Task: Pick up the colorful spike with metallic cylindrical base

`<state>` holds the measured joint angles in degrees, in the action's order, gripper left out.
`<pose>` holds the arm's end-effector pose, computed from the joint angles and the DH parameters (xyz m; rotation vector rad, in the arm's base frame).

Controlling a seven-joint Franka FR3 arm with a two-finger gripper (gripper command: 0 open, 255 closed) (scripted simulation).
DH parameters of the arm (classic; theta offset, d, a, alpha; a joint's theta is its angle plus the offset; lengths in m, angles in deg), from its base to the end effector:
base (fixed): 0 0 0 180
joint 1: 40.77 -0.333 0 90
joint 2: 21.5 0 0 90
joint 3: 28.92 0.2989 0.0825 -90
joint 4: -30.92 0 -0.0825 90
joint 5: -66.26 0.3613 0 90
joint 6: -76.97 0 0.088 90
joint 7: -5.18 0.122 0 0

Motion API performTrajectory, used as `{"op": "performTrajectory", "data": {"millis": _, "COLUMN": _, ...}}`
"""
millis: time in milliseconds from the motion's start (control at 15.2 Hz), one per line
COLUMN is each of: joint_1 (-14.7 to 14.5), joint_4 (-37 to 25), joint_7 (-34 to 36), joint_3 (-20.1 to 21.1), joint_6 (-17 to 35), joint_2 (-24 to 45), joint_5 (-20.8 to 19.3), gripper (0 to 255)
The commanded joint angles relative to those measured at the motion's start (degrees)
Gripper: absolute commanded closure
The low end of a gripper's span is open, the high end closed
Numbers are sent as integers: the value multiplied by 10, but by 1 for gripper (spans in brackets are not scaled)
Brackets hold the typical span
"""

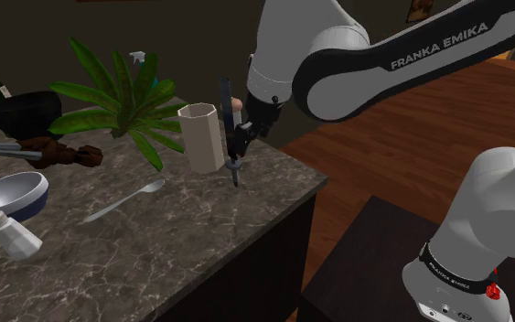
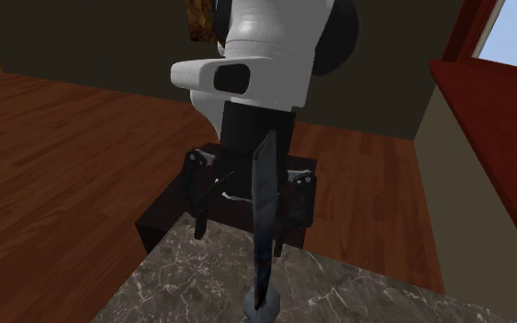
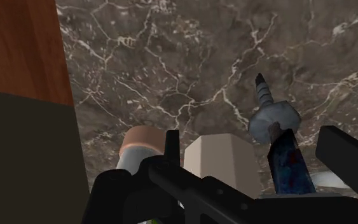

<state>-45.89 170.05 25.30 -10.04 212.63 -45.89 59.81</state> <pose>0.4035 0.1838 0.4707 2.9896 0.1955 0.6044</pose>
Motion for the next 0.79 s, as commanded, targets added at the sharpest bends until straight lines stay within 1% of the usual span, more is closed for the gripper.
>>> {"op": "performTrajectory", "data": {"millis": 0, "joint_1": 6, "joint_4": -16, "joint_7": 27, "joint_3": 25, "joint_6": 34, "joint_2": 35, "joint_5": -22, "gripper": 0}}
{"op": "performTrajectory", "data": {"millis": 66, "joint_1": 11, "joint_4": -23, "joint_7": 42, "joint_3": 38, "joint_6": 50, "joint_2": 52, "joint_5": -36, "gripper": 0}}
{"op": "performTrajectory", "data": {"millis": 132, "joint_1": 12, "joint_4": -25, "joint_7": 46, "joint_3": 41, "joint_6": 54, "joint_2": 56, "joint_5": -40, "gripper": 0}}
{"op": "performTrajectory", "data": {"millis": 594, "joint_1": 25, "joint_4": 10, "joint_7": 78, "joint_3": 56, "joint_6": 112, "joint_2": 83, "joint_5": -69, "gripper": 0}}
{"op": "performTrajectory", "data": {"millis": 726, "joint_1": 25, "joint_4": 10, "joint_7": 78, "joint_3": 56, "joint_6": 112, "joint_2": 83, "joint_5": -69, "gripper": 0}}
